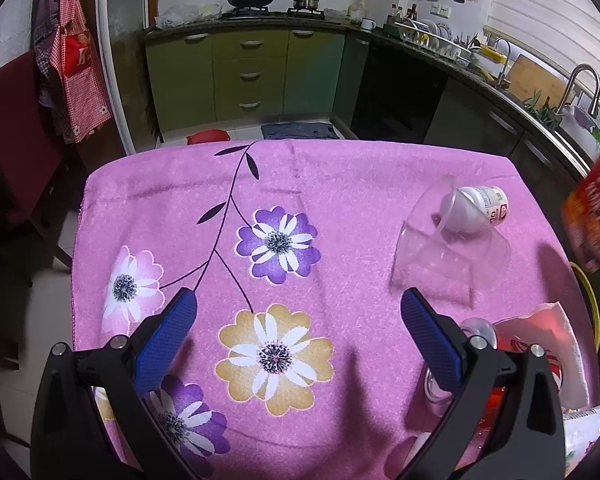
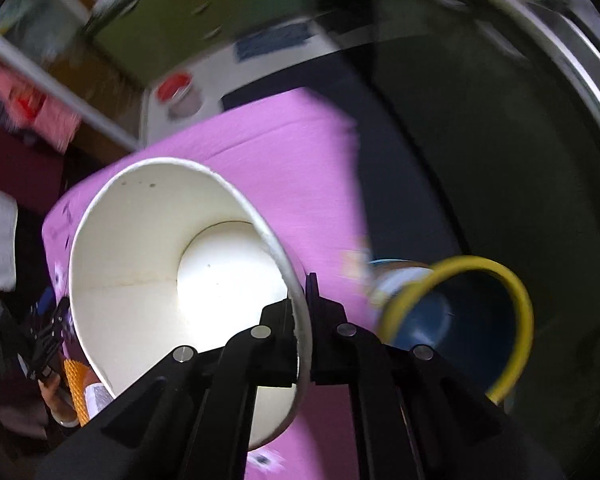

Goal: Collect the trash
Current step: 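Grasp the paper noodle cup rim with the right gripper, then carry the noodle cup over the yellow-rimmed bin and release it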

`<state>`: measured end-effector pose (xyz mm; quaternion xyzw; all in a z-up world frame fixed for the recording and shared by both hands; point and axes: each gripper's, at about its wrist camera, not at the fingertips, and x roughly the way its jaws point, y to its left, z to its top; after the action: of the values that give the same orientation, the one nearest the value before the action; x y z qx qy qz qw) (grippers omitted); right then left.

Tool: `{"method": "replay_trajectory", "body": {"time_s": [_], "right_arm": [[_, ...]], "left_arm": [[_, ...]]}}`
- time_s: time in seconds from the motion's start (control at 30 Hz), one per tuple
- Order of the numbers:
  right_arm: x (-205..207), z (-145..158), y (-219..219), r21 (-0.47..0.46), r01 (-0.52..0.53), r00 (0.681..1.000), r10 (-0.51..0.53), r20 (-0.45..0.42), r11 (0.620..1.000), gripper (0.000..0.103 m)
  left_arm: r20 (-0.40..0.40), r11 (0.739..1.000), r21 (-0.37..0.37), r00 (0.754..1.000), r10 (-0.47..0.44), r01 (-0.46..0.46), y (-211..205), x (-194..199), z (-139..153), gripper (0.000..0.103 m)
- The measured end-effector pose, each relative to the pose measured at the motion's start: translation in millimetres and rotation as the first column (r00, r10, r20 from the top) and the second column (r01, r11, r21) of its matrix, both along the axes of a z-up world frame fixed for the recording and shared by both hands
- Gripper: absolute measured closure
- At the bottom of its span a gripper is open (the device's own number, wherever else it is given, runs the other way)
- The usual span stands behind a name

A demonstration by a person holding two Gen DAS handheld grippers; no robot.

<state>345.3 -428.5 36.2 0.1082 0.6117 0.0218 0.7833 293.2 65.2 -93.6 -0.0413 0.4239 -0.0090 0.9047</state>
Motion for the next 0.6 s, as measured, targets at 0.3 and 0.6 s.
{"method": "replay_trajectory", "body": {"time_s": [0.3,0.6], "right_arm": [[-63.3,-60.6,-160.0,-0.031,0.302,0.950,-0.303,-0.072,0.953,0.099],[-52.1,-168.0,-187.4,0.000,0.376,0.911,-0.369,-0.184,0.927,0.091]], "left_arm": [[0.010,1.000,0.000,1.000,-0.025,0.025,-7.1,-2.8,2.3,0.006],[0.031,0.998,0.021,0.998,-0.061,0.060,-18.1,-6.4,5.2,0.006]]}}
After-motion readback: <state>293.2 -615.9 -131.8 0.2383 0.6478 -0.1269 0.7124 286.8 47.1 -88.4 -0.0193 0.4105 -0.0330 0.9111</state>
